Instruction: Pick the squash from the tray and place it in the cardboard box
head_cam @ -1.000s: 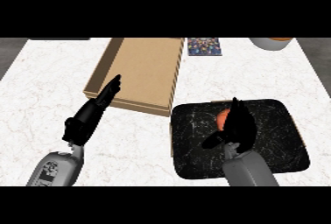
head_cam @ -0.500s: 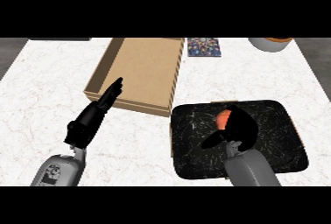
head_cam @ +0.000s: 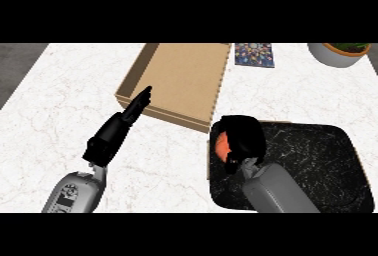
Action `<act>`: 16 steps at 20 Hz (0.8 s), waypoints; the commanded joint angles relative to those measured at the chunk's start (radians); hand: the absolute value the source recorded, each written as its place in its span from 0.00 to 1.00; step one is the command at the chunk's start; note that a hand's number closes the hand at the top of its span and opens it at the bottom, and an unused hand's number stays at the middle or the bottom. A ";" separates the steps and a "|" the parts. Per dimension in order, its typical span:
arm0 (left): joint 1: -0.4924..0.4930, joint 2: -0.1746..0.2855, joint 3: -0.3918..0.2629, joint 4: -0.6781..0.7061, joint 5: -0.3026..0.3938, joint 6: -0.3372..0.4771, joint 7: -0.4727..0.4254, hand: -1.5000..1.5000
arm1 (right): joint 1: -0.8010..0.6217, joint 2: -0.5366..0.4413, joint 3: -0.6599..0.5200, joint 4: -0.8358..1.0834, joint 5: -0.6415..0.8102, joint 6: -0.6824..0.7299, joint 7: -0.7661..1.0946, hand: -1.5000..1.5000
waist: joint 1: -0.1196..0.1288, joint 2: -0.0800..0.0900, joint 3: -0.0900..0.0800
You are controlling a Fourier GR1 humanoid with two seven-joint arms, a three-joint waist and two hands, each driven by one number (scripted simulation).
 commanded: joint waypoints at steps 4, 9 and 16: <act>-0.024 -0.017 -0.049 0.001 0.000 -0.039 -0.012 0.50 | -0.152 -0.083 0.284 -0.064 -0.068 0.124 -0.547 1.00 | 0.098 0.027 0.012; -0.044 -0.006 -0.016 0.002 0.002 -0.023 0.008 0.50 | -0.253 -0.226 0.255 -0.160 -0.169 0.048 -0.963 1.00 | 0.010 0.019 0.014; -0.025 0.003 0.025 0.004 -0.003 0.011 0.002 0.50 | -0.306 -0.473 0.004 -0.083 -0.446 0.036 -1.522 1.00 | -0.059 0.017 0.011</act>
